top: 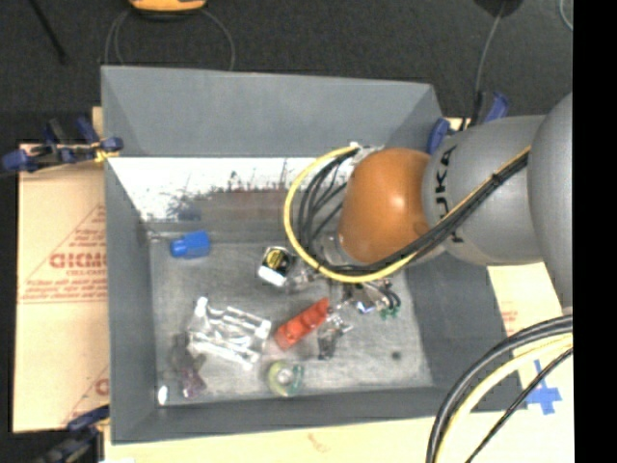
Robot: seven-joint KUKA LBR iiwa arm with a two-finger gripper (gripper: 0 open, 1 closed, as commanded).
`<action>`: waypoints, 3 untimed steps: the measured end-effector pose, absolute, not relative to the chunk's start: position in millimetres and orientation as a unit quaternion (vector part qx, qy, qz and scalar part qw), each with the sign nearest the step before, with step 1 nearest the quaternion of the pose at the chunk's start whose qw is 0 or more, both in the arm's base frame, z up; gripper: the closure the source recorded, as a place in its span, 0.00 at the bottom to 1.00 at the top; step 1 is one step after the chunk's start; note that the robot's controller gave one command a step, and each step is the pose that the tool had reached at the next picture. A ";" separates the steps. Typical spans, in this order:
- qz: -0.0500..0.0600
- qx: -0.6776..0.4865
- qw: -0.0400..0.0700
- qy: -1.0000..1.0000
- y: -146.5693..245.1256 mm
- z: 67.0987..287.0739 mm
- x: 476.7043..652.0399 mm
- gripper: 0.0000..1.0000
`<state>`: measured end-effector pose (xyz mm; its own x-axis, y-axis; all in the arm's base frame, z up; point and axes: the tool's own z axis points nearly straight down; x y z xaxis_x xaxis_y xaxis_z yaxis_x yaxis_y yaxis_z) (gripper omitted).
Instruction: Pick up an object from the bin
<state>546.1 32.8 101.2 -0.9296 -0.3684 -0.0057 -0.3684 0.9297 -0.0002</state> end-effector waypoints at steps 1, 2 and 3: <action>-0.001 -0.242 0.000 0.970 37.5 100.3 543.1 0.00; -0.002 -0.291 0.003 0.957 42.8 73.2 544.2 0.00; -0.001 -0.289 0.003 0.957 41.9 75.1 546.1 0.00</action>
Offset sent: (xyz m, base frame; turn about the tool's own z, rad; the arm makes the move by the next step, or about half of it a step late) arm -0.0038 0.0055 -0.0012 -0.1136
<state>546.1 41.9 75.1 -0.8326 -0.5539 -0.0046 -0.5538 0.8326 -0.0037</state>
